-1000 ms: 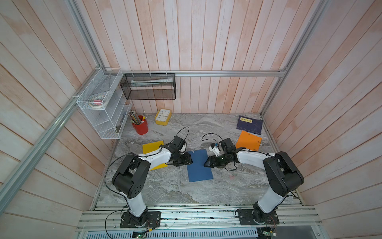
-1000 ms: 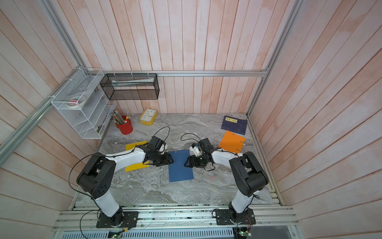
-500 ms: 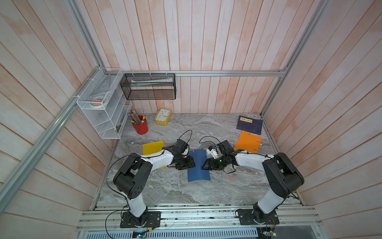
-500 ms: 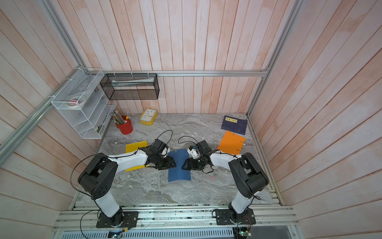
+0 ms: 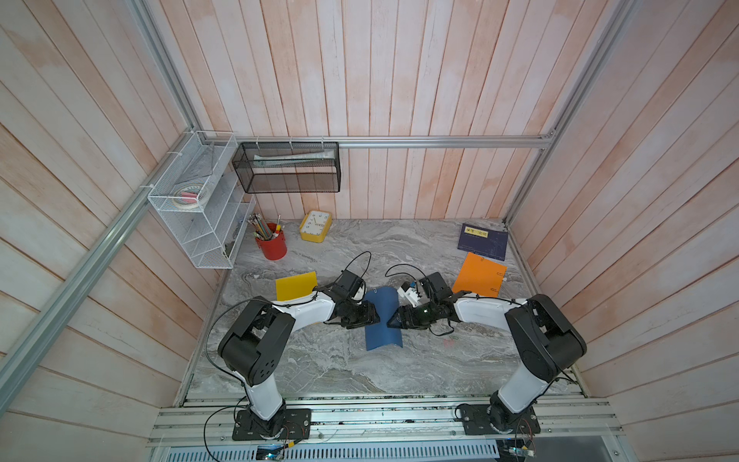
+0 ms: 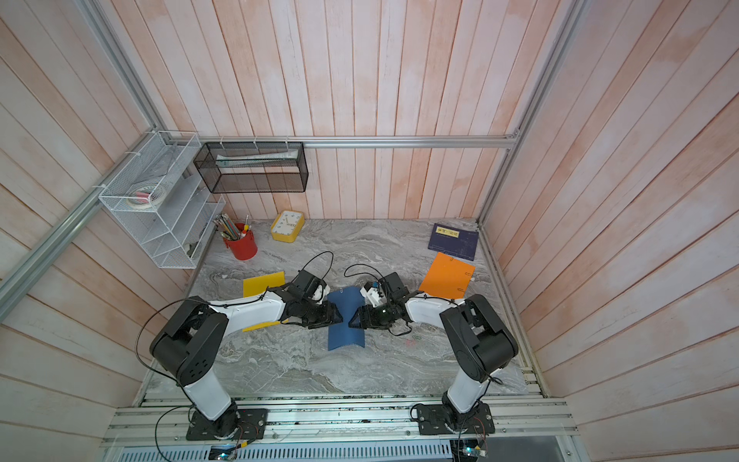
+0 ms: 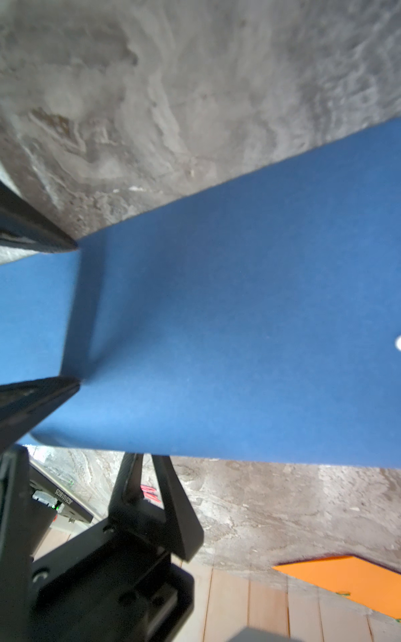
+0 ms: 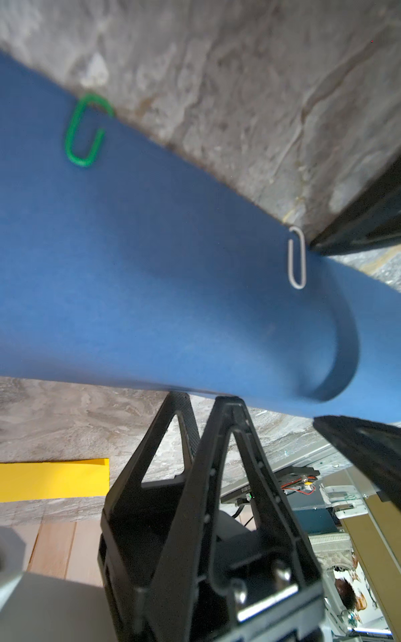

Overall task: Unclip the paperclips from the documents
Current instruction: Pick up the document from the center of the board.

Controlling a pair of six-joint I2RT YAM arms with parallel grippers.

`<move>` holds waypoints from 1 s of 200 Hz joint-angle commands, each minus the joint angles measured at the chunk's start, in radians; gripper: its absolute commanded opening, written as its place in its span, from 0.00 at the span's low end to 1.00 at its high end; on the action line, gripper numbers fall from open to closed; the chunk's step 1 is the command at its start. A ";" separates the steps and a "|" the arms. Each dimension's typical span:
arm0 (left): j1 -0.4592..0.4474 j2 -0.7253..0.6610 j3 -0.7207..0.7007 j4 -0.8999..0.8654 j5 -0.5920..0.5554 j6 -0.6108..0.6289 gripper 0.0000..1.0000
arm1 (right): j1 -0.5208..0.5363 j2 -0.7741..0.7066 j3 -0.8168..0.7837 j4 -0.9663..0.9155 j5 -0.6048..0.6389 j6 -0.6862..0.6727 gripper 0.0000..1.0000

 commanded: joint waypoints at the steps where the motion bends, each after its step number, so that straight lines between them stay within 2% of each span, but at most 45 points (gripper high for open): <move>1: -0.004 0.022 -0.021 -0.010 -0.004 0.006 0.60 | 0.011 0.043 -0.029 0.001 0.005 0.034 0.77; 33: -0.006 0.023 -0.029 0.005 0.009 0.006 0.60 | 0.016 0.057 -0.022 0.025 -0.007 0.052 0.82; 95: -0.011 0.039 -0.009 0.017 0.018 0.004 0.60 | 0.026 0.097 0.003 0.019 0.002 0.045 0.79; 137: -0.012 0.038 -0.007 0.019 0.020 0.004 0.60 | 0.028 0.097 -0.004 0.033 0.007 0.052 0.69; 200: -0.012 0.032 -0.008 0.017 0.016 0.003 0.60 | 0.027 0.083 -0.013 0.051 0.000 0.053 0.44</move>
